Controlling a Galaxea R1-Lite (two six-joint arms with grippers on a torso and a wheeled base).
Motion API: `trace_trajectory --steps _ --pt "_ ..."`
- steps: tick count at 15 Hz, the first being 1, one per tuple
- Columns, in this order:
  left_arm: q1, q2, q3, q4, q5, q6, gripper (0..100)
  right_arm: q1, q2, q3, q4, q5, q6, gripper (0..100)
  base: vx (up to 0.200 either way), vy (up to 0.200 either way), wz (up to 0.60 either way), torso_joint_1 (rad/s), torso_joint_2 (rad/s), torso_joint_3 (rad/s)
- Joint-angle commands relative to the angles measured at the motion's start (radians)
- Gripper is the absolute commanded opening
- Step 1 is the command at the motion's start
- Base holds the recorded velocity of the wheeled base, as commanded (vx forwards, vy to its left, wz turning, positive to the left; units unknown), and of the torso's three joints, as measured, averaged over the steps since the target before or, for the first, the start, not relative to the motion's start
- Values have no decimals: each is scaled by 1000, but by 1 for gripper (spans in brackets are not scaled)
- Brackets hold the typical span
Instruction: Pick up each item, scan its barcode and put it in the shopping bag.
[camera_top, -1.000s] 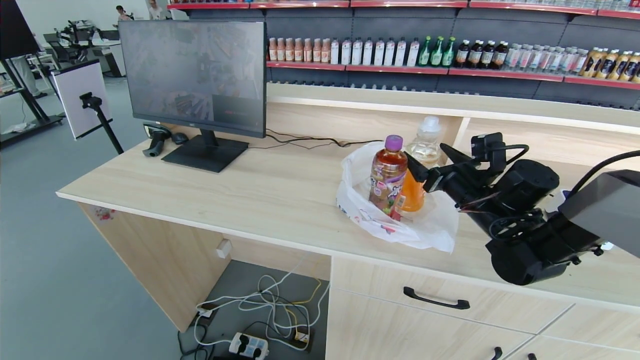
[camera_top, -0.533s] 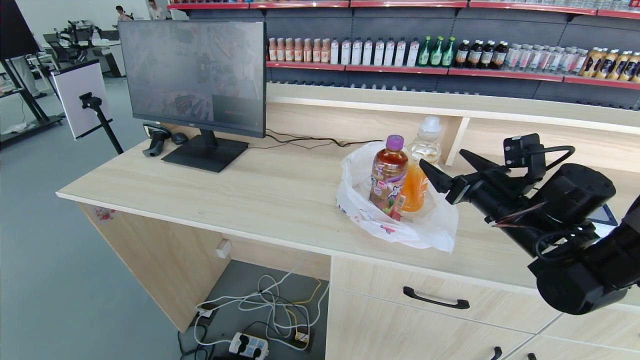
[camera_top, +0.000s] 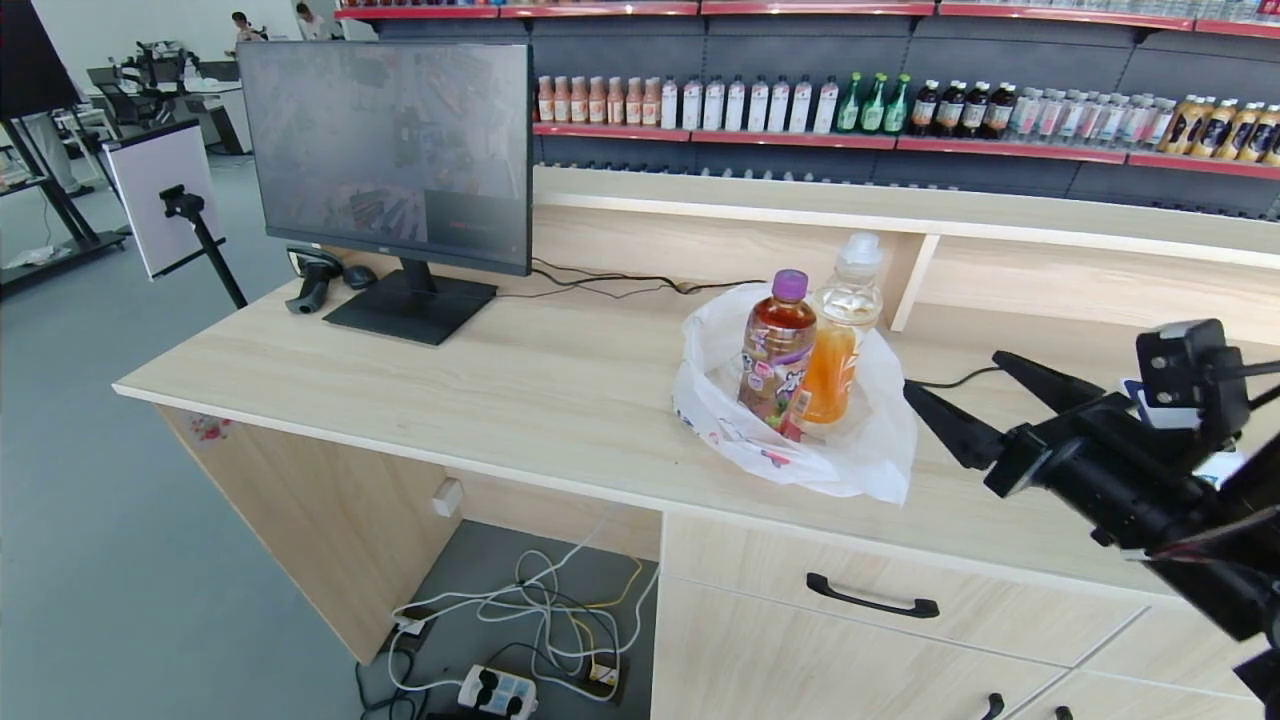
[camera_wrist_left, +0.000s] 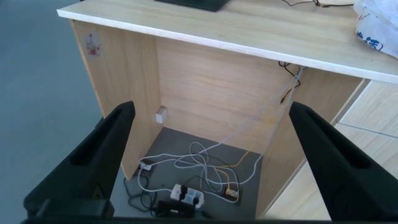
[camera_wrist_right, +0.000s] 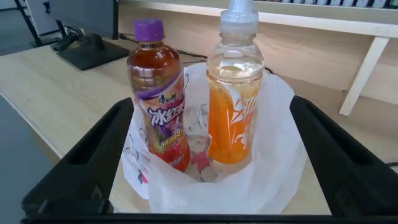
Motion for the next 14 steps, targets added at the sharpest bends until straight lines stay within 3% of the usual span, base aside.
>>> trace_trajectory --steps 1,4,7,8,11,13,14 --pt "0 0 0 0 0 1 100 3 -305 267 13 -9 -10 100 0 0 0 0 0 0" --pt "0 0 0 0 0 1 100 5 -445 267 119 -42 -11 100 0 0 0 0 0 0" --pt "2 0 0 0 2 0 100 3 -754 267 522 -56 -36 100 0 0 0 0 0 0" --pt "0 0 0 0 2 0 100 3 -934 266 781 -56 -68 100 0 0 0 0 0 0" --pt "0 0 0 0 0 1 100 3 -1330 226 1312 -52 -91 100 0 0 0 0 0 0" --pt "0 0 0 0 0 0 100 -6 -1512 211 1519 -55 -99 100 0 0 0 0 0 0" --pt "0 0 0 0 2 1 100 -10 -1557 220 1547 -56 -99 100 0 0 0 0 0 0"
